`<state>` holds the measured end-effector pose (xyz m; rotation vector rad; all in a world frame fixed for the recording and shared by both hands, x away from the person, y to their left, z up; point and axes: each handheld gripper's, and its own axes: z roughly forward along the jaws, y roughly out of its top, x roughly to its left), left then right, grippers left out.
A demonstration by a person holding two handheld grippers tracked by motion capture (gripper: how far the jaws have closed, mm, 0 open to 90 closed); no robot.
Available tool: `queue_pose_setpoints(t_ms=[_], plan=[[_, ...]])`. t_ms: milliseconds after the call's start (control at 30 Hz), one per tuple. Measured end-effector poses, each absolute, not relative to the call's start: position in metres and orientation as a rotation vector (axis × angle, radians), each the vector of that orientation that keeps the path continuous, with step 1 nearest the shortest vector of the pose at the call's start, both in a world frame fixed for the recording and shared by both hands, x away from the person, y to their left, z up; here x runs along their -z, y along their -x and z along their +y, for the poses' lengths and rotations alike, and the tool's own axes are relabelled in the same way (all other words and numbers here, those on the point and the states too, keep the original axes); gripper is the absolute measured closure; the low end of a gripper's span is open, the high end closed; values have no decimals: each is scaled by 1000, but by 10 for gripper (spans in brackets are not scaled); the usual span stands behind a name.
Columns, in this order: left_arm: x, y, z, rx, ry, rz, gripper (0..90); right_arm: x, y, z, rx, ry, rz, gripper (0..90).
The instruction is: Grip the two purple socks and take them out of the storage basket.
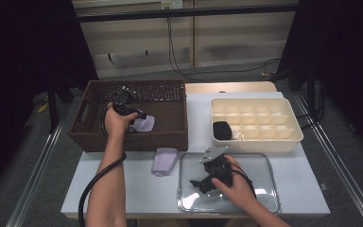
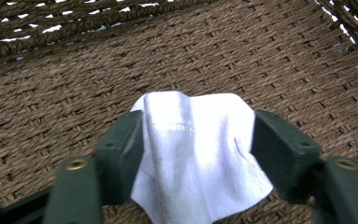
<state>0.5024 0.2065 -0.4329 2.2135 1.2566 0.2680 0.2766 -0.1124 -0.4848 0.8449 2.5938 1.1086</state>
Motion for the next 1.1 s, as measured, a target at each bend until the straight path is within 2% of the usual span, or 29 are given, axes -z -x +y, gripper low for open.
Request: queue_pose_setpoints(t_ms=[33, 100, 233, 267, 300, 433, 700, 1100], plan=[[433, -503, 207, -260, -2216, 1257, 413, 485, -277, -113, -1108, -839, 2595, 6], [435, -503, 208, -264, -2222, 1265, 443, 485, -277, -113, -1109, -835, 2595, 6], [439, -503, 209, -214, -2211, 1297, 635, 485, -277, -113, -1109, -835, 2595, 6], [439, -503, 208, -215, -2211, 1291, 635, 485, -277, -113, -1109, -835, 2595, 6], [438, -502, 207, -218, -2206, 1293, 723, 485, -277, -113, -1110, -835, 2596, 6], [435, -501, 209, -234, -2173, 1285, 838, 485, -277, -112, -1109, -835, 2598, 6], [414, -502, 205, -228, -2149, 1282, 868, 485, -277, -112, -1111, -836, 2595, 7], [363, -487, 203, -261, -2092, 1234, 873, 485, -277, -112, -1112, -831, 2594, 6]])
